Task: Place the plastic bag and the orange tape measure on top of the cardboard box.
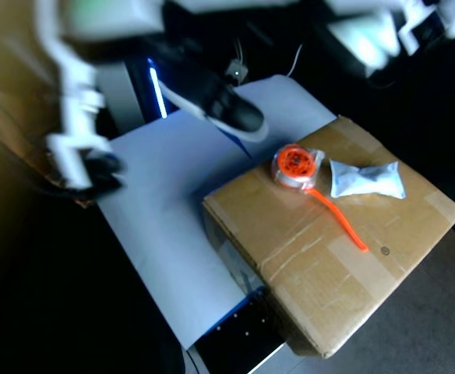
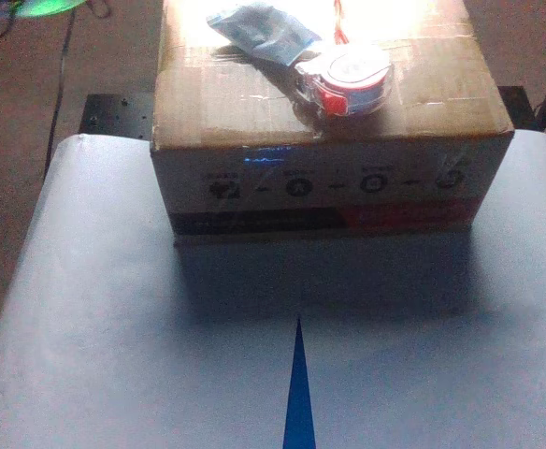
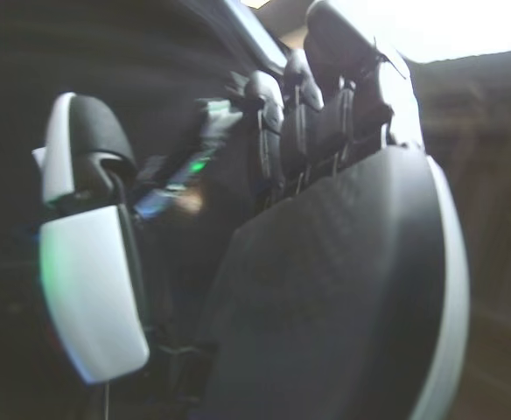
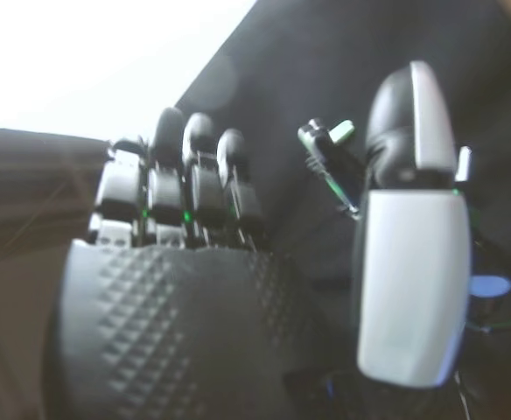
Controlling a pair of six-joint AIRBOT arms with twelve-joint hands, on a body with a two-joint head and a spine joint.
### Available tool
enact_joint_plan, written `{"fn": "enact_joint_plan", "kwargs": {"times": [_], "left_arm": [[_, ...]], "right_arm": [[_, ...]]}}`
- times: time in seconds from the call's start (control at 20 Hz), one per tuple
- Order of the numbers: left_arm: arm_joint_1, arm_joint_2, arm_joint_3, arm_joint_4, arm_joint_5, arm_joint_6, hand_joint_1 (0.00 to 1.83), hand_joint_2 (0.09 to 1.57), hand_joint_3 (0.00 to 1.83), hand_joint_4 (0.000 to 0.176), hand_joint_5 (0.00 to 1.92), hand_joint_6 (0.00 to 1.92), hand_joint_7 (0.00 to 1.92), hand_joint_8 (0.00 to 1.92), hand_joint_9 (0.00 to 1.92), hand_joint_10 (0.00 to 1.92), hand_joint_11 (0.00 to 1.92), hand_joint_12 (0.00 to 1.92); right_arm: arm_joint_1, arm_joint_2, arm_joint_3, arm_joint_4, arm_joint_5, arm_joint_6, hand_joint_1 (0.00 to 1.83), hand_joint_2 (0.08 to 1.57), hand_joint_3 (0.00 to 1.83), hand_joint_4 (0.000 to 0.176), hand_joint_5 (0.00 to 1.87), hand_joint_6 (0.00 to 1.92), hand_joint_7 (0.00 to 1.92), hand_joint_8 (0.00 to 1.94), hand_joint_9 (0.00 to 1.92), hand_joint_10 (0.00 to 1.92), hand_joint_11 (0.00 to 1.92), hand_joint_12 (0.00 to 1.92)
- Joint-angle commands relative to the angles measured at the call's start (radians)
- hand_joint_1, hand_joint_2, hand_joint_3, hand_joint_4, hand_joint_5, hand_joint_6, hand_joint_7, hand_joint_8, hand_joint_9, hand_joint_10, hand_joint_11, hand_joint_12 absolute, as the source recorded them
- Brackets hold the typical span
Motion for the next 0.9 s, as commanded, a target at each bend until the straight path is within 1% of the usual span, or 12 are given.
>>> {"fn": "enact_joint_plan", "kwargs": {"times": [0.0,0.1,0.2,0.4,0.45,0.55,0.6,0.65,0.7,0.75,0.8,0.85], "left_arm": [[0.011,0.014,-0.013,0.026,0.208,-0.017,0.97,1.0,0.01,0.0,0.44,0.07,0.43,0.05,0.08,0.91,0.0,1.64],[0.074,0.048,-0.022,0.023,0.341,-0.127,0.91,1.02,0.0,0.0,0.23,0.56,0.43,0.1,0.1,0.86,0.01,1.63],[0.124,0.063,-0.023,0.009,0.441,-0.2,0.81,1.08,0.01,0.0,0.1,0.79,0.35,0.18,0.01,0.87,0.0,1.47],[0.271,0.078,-0.028,-0.041,0.687,-0.324,0.69,1.31,0.02,0.001,0.0,0.63,0.26,0.1,0.08,0.81,0.0,1.47],[0.305,0.076,-0.028,-0.05,0.737,-0.346,0.59,1.31,0.0,0.0,0.07,0.68,0.28,0.04,0.12,0.64,0.0,1.3],[0.351,0.066,-0.032,-0.067,0.808,-0.353,0.64,1.26,0.0,0.018,0.14,0.65,0.28,0.02,0.22,0.55,0.0,1.3],[0.376,0.058,-0.035,-0.081,0.836,-0.36,0.57,1.25,0.0,0.076,0.1,0.77,0.32,0.01,0.23,0.43,0.0,1.31],[0.382,0.052,-0.032,-0.09,0.836,-0.361,0.54,1.25,0.0,0.051,0.09,0.72,0.33,0.01,0.23,0.39,0.0,1.27],[0.382,0.046,-0.029,-0.091,0.836,-0.372,0.51,1.26,0.0,0.035,0.09,0.67,0.32,0.0,0.21,0.31,0.0,1.17],[0.381,0.037,-0.026,-0.091,0.839,-0.374,0.53,1.26,0.0,0.062,0.03,0.61,0.3,0.01,0.28,0.22,0.0,1.1],[0.382,0.034,-0.026,-0.095,0.84,-0.374,0.45,1.31,0.01,0.123,0.03,0.59,0.12,0.0,0.17,0.18,0.0,0.97],[0.384,0.034,-0.029,-0.083,0.84,-0.38,0.48,1.2,0.0,0.176,0.21,0.67,0.17,0.02,0.17,0.2,0.0,1.0]], "right_arm": [[-0.007,0.015,-0.02,-0.035,-0.201,0.021,0.68,0.97,0.0,0.0,0.05,0.19,0.16,0.09,0.0,0.56,0.0,1.91],[-0.073,0.048,-0.032,-0.032,-0.344,0.144,0.84,0.97,0.01,0.0,0.14,0.14,0.33,0.13,0.05,0.88,0.0,1.82],[-0.127,0.066,-0.039,-0.022,-0.446,0.198,0.94,1.18,0.05,0.0,0.0,0.36,0.17,0.57,0.0,1.16,0.0,1.88],[-0.283,0.072,-0.077,0.057,-0.694,0.201,0.86,1.24,0.02,0.0,0.03,0.03,0.13,0.28,0.0,0.74,0.0,1.24],[-0.307,0.059,-0.075,0.078,-0.72,0.204,0.52,1.33,0.0,0.0,0.15,0.58,0.19,0.08,0.0,0.5,0.0,0.81],[-0.314,0.033,-0.07,0.088,-0.732,0.226,0.4,1.33,0.0,0.0,0.09,0.82,0.32,0.09,0.06,0.7,0.0,1.15],[-0.327,0.017,-0.051,0.103,-0.74,0.304,0.32,1.29,0.0,0.0,0.0,0.57,0.35,0.06,0.13,0.68,0.0,1.21],[-0.37,0.0,-0.017,0.108,-0.799,0.434,0.29,1.26,0.0,0.0,0.0,0.42,0.29,0.03,0.13,0.61,0.0,1.1],[-0.409,-0.006,0.002,0.135,-0.817,0.522,0.4,1.18,0.0,0.0,0.0,0.26,0.2,0.01,0.05,0.41,0.0,0.64],[-0.419,-0.005,0.009,0.14,-0.817,0.557,0.47,1.2,0.03,0.117,0.0,0.46,0.12,0.0,0.16,0.03,0.0,0.48],[-0.419,-0.005,0.006,0.136,-0.817,0.556,0.49,1.19,0.01,0.075,0.0,1.04,0.25,0.04,0.24,0.06,0.0,0.62],[-0.419,-0.006,0.006,0.118,-0.817,0.556,0.46,1.17,0.0,0.094,0.0,0.57,0.22,0.02,0.23,0.06,0.0,0.93]]}}
